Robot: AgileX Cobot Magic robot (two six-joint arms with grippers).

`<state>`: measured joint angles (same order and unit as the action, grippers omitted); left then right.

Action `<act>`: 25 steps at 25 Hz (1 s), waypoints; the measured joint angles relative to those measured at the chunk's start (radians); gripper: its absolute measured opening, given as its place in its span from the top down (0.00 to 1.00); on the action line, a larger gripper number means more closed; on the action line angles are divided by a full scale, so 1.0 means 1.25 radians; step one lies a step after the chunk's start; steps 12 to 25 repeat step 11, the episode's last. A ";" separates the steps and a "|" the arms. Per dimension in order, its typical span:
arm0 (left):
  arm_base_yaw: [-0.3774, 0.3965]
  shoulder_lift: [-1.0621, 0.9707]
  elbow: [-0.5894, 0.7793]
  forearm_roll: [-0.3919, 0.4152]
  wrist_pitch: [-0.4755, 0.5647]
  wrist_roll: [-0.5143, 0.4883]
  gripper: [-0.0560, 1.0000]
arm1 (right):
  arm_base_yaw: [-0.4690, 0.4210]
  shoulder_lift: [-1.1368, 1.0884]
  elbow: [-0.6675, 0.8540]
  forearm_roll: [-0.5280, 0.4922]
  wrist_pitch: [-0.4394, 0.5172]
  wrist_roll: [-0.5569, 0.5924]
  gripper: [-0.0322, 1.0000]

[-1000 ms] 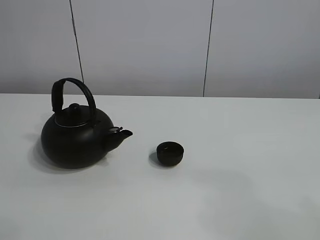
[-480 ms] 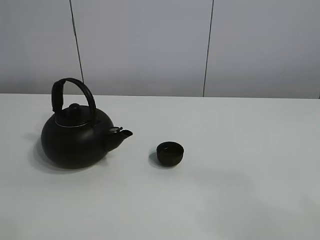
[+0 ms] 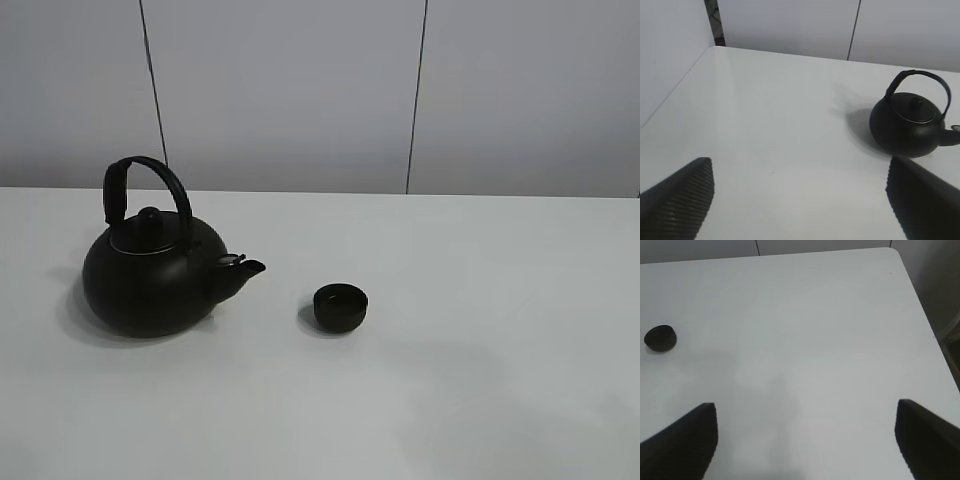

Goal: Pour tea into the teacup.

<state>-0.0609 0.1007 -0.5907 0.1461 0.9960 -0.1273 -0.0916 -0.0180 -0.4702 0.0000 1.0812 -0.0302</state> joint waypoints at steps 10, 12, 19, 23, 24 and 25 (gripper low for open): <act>-0.002 -0.093 0.076 -0.030 0.112 0.007 0.31 | 0.000 0.000 0.000 0.007 0.000 0.000 0.33; -0.002 -0.093 0.078 -0.030 0.112 0.007 0.31 | 0.000 0.000 0.000 0.007 0.001 0.000 0.33; -0.002 -0.093 0.078 -0.030 0.112 0.007 0.31 | 0.000 0.000 0.000 0.007 0.001 0.000 0.33; -0.002 -0.093 0.078 -0.030 0.112 0.007 0.31 | 0.000 0.000 0.000 0.007 0.001 0.000 0.33; -0.002 -0.093 0.078 -0.030 0.112 0.007 0.31 | 0.000 0.000 0.000 0.007 0.001 0.000 0.33; -0.002 -0.093 0.078 -0.030 0.112 0.007 0.31 | 0.000 0.000 0.000 0.007 0.001 0.000 0.33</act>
